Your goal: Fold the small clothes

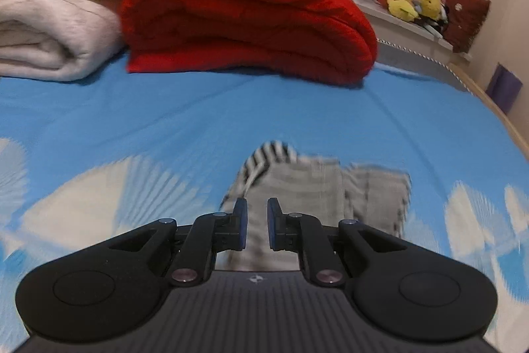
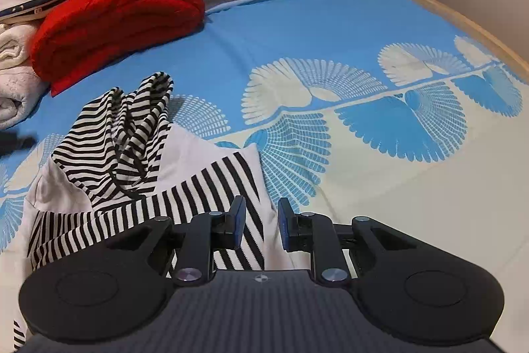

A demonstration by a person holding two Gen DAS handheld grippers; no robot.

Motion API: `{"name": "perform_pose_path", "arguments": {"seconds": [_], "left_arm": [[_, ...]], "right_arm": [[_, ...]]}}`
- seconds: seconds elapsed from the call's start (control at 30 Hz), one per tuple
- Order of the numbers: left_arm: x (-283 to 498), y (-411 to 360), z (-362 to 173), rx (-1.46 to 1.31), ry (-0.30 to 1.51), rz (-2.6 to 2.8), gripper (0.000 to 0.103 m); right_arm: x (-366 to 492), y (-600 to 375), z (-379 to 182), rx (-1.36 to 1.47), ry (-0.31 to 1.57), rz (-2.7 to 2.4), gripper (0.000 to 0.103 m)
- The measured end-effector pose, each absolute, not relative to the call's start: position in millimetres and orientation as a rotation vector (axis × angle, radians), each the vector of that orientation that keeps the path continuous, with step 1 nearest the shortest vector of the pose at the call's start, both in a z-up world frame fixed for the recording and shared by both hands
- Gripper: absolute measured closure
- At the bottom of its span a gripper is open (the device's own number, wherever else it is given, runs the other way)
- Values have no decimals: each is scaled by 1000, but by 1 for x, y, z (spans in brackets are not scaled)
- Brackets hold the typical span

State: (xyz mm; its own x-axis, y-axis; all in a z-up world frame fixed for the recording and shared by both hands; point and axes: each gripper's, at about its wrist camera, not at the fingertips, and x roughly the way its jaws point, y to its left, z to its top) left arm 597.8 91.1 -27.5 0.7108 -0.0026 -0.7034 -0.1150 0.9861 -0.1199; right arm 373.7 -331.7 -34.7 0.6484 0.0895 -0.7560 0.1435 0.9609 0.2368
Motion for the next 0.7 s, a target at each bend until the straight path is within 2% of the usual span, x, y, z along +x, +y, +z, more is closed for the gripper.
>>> {"name": "perform_pose_path", "arguments": {"seconds": [0.13, 0.17, 0.2, 0.27, 0.33, 0.37, 0.4, 0.43, 0.47, 0.6, 0.7], "left_arm": [[676, 104, -45, -303, 817, 105, 84], [693, 107, -51, -365, 833, 108, 78], [705, 108, -57, -411, 851, 106, 66], [731, 102, -71, -451, 917, 97, 49], [749, 91, -84, -427, 964, 99, 48], [755, 87, -89, -415, 983, 97, 49], [758, 83, -95, -401, 1007, 90, 56], [763, 80, -101, -374, 1036, 88, 68], [765, 77, -102, -342, 1050, 91, 99], [745, 73, -74, -245, 963, 30, 102], [692, 69, -28, -204, 826, -85, 102]], "right_arm": [[379, -336, -38, 301, 879, -42, 81], [380, -336, -39, 302, 881, -42, 81], [381, -337, -40, 304, 883, -42, 81], [383, -337, -41, 303, 888, -45, 81], [385, -337, -43, 304, 892, -46, 81], [385, -336, -43, 303, 894, -45, 81], [386, -336, -44, 300, 896, -46, 81], [386, -335, -45, 297, 897, -44, 81], [386, -334, -45, 294, 900, -43, 81], [386, -337, -45, 309, 900, -47, 81], [386, -343, -41, 336, 889, -60, 81]]}}
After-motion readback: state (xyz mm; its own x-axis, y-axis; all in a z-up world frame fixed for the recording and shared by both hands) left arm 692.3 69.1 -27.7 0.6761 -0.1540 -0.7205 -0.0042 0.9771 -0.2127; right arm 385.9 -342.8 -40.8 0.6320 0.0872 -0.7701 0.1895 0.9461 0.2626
